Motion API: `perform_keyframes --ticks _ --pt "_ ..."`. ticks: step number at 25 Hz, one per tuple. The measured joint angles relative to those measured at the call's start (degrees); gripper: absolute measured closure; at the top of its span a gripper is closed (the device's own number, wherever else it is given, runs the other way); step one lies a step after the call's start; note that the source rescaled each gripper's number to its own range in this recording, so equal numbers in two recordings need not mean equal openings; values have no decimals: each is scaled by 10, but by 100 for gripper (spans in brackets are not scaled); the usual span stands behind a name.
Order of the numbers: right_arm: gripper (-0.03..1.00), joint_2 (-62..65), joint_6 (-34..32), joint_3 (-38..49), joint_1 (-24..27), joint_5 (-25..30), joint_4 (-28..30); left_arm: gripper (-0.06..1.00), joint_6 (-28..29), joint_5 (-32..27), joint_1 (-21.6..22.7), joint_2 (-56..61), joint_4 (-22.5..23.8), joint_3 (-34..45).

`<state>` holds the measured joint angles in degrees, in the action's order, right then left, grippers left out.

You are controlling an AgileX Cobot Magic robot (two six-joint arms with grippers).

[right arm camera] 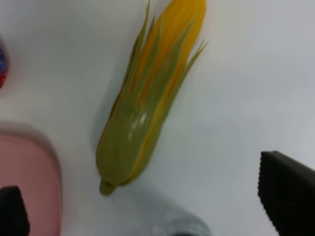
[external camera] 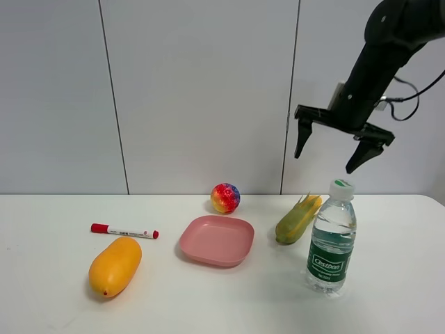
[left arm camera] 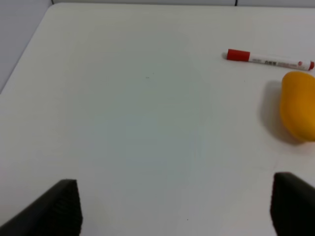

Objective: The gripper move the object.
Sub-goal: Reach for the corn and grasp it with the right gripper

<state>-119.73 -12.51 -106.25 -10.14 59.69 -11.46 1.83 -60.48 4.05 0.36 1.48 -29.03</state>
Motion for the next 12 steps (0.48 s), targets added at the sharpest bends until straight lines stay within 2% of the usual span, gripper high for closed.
perform_keyframes --ticks 6,12 --pt "-3 -36 -26 0 -26 -65 -5 -6 0 0 0 0 0 0" --pt "-3 -68 -55 0 -28 -74 3 -6 0 0 0 0 0 0"
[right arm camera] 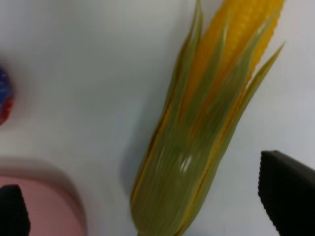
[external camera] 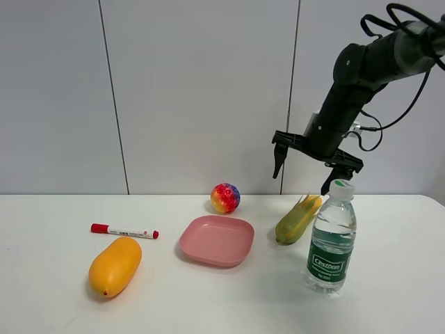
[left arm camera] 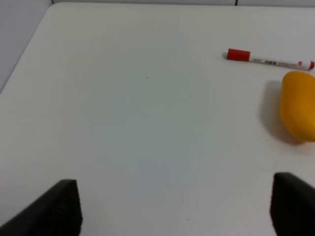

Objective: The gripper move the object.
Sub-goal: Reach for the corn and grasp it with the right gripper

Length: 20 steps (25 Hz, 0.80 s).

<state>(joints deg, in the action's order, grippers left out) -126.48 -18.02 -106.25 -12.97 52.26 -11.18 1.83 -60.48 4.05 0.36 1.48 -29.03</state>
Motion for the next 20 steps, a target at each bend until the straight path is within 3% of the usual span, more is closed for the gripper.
perform_keyframes --ticks 20 --pt "-3 -53 -41 0 0 -25 27 -6 0 0 0 0 0 0"
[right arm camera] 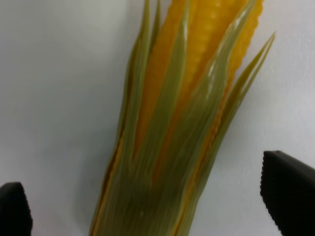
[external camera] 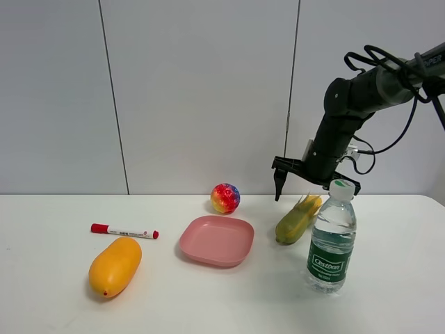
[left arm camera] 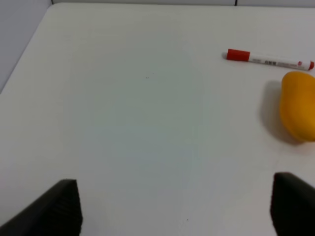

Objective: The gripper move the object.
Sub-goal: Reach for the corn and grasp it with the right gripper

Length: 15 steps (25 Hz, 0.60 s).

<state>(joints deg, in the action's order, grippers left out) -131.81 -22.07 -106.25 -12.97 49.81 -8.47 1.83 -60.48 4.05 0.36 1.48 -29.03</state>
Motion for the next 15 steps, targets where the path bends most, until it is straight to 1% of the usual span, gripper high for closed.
perform_keyframes --ticks 10,15 --pt "-3 -23 -10 0 0 -2 6 -6 0 0 0 0 0 0" --pt "-3 -26 -15 0 0 -19 18 -6 0 0 0 0 0 0"
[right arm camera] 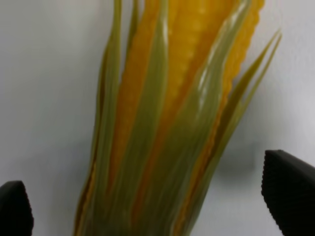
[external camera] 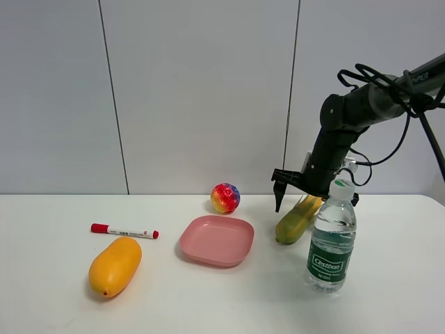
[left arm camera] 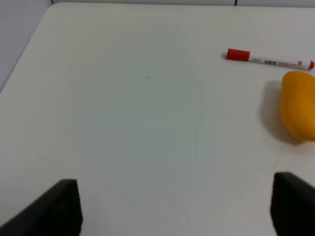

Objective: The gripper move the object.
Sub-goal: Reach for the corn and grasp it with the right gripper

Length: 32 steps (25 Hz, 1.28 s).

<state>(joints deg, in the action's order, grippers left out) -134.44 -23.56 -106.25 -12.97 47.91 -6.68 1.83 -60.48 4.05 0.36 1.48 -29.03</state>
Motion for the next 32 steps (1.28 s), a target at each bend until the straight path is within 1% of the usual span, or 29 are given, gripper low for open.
perform_keyframes --ticks 4,7,11,15,17,22,26,30,32 --pt "-3 0 -13 0 0 0 20 -6 0 0 0 0 0 0" --pt "-3 0 -14 0 0 -2 22 -6 0 0 0 0 0 0" --pt "1 0 -14 0 0 -2 22 -6 0 0 0 0 0 0" --pt "2 0 -14 0 0 -8 25 -6 0 0 0 0 0 0" --pt "6 0 -14 0 0 -10 27 -6 0 0 0 0 0 0" --pt "19 0 -14 0 0 -10 35 -6 0 0 0 0 0 0" --pt "24 0 -14 0 0 -10 48 -6 0 0 0 0 0 0" --pt "38 0 -14 0 0 -10 52 -6 0 0 0 0 0 0" --pt "42 0 -14 0 0 -10 52 -6 0 0 0 0 0 0"
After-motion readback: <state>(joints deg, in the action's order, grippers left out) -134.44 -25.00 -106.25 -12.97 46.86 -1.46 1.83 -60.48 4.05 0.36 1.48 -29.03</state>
